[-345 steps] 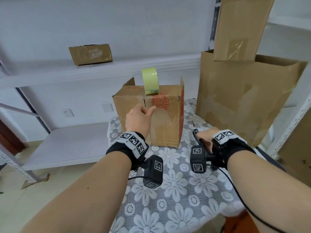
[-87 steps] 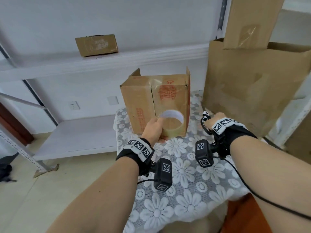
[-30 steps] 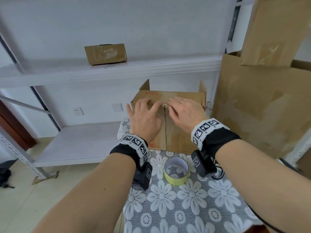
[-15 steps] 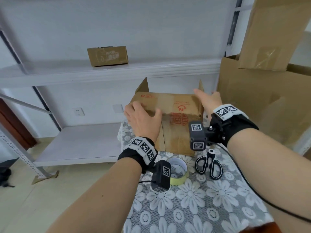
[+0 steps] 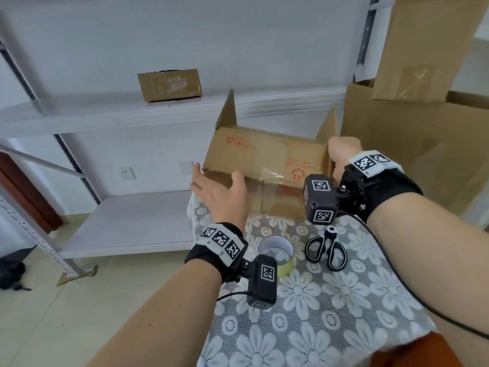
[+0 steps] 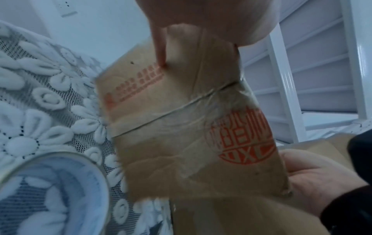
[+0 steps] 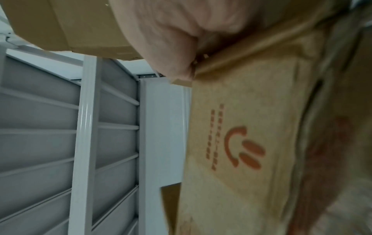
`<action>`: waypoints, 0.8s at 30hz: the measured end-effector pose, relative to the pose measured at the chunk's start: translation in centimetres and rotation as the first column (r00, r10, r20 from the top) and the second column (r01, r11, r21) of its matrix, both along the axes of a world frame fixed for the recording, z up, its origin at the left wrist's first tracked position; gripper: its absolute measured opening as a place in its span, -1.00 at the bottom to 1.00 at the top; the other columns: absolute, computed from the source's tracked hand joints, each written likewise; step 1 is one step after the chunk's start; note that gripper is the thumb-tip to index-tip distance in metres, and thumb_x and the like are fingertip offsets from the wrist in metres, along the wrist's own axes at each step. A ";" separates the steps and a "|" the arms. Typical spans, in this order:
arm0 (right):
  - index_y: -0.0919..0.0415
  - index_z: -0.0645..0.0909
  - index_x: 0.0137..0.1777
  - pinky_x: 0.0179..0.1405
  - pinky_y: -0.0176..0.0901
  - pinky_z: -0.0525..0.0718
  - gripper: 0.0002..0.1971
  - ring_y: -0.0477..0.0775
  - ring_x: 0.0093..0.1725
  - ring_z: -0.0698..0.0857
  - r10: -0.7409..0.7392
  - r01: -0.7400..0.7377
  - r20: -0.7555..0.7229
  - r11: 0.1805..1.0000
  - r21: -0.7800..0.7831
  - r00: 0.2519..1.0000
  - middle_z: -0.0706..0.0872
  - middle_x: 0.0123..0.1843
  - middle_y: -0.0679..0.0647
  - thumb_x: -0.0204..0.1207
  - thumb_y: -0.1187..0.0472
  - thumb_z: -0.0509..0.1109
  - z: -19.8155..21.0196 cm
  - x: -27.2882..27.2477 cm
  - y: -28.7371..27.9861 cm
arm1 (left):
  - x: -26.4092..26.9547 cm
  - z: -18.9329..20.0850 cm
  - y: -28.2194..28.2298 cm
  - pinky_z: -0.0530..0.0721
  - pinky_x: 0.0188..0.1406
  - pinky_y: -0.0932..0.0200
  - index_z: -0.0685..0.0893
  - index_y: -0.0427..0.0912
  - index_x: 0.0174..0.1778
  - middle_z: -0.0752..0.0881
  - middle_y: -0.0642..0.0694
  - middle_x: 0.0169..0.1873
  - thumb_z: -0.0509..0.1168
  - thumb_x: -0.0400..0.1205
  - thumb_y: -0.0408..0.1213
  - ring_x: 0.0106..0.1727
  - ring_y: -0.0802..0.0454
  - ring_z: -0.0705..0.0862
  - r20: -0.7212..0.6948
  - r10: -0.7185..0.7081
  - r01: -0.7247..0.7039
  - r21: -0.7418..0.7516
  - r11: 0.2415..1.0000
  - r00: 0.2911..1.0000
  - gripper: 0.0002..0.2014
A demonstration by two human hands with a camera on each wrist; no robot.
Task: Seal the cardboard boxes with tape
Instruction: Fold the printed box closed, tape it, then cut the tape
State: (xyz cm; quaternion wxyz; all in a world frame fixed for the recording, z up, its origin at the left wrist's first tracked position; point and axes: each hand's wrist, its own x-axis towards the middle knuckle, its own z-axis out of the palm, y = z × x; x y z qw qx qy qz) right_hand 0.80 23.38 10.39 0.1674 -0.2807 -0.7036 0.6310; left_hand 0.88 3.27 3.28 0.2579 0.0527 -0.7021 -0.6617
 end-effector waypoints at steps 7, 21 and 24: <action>0.36 0.60 0.25 -0.22 -0.33 0.38 -0.63 0.02 -0.07 0.45 -0.133 0.133 0.005 0.991 0.032 0.991 0.61 0.03 0.16 0.62 0.46 0.02 -0.8 -0.6 0.6 | 0.3 -3.0 0.2 0.58 0.32 0.06 0.35 -0.34 0.50 0.29 -0.22 0.36 0.24 0.51 -0.40 0.28 -0.17 0.49 -0.018 -0.069 0.067 -0.095 0.993 0.997 -0.42; 0.08 0.56 0.44 0.20 -0.25 0.55 -0.59 -0.01 0.19 0.63 -0.079 0.060 -0.079 0.973 -0.222 0.994 0.66 0.30 -0.03 0.68 0.39 0.15 -9.0 -1.6 1.8 | -2.2 -8.9 -0.8 0.46 -0.04 0.14 0.31 -0.26 0.03 0.36 -0.19 0.09 0.17 0.38 -0.76 0.01 -0.03 0.38 0.188 -0.108 0.184 -0.461 0.868 0.976 -0.58; 0.10 0.57 0.42 -0.12 -0.42 0.66 -0.51 0.00 0.09 0.65 -0.067 0.056 -0.042 0.971 -0.231 0.997 0.66 0.21 -0.05 0.59 0.53 0.19 -10.1 -1.9 1.8 | -3.0 -9.5 -1.4 0.57 0.06 0.02 0.37 -0.41 0.30 0.46 -0.25 0.22 0.36 0.46 -0.59 0.14 -0.17 0.52 0.375 -0.059 0.254 -0.495 0.831 0.925 -0.50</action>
